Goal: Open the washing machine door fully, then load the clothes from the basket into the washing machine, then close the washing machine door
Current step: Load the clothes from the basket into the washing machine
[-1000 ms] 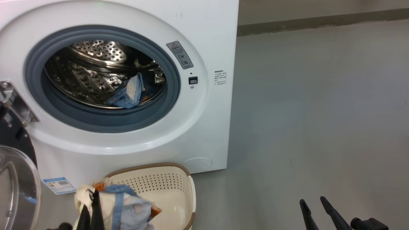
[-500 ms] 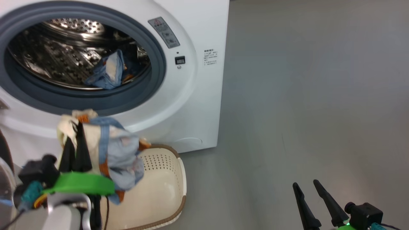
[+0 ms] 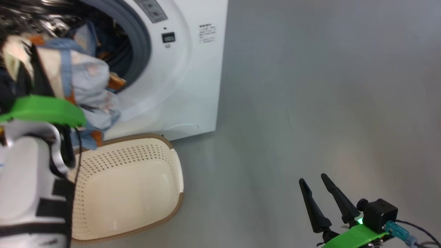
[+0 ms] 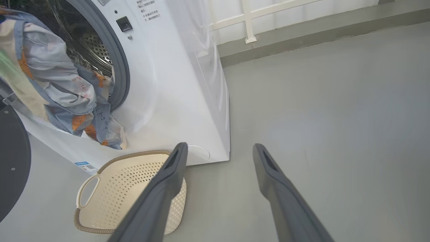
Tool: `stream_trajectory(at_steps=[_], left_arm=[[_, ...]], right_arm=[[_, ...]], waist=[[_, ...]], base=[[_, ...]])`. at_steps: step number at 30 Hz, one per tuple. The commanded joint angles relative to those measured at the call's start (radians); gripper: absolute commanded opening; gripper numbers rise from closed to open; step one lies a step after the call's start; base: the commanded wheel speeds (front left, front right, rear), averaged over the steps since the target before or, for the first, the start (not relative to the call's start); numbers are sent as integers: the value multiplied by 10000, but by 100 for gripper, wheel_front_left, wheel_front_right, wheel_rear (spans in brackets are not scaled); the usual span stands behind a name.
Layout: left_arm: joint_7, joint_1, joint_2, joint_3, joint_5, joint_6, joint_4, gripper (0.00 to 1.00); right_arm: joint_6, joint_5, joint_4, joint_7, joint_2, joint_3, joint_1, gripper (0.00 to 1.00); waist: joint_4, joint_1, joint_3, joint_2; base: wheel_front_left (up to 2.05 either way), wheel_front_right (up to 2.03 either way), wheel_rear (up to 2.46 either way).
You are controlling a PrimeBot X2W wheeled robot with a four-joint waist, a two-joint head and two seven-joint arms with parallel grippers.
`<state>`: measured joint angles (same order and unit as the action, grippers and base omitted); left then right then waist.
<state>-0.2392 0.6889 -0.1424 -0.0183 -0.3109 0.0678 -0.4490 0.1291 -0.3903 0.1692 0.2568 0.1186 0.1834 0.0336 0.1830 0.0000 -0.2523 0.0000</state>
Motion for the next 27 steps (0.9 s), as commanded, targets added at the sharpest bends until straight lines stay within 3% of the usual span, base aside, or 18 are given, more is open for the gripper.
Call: stream_trajectory(at_steps=[1,9,27], left_arm=[[-67,455,-399,308,127,89,87,0],[-215,2234,-763,614,358,245,-1941,0],[-224,5307,-1677,1392,908,232,-3908,0]], right_arm=[[16,-139,-185,49,56,259,248,100],[16,-211,-159,49,186,617,536,100],[16,-290,-443,49,450,786,459,100]], waist=[[439,0,-455,0],[1109,0,-1364,0],[1575,0,-3288,0]], base=[[0,0,0],[0,0,0],[0,0,0]])
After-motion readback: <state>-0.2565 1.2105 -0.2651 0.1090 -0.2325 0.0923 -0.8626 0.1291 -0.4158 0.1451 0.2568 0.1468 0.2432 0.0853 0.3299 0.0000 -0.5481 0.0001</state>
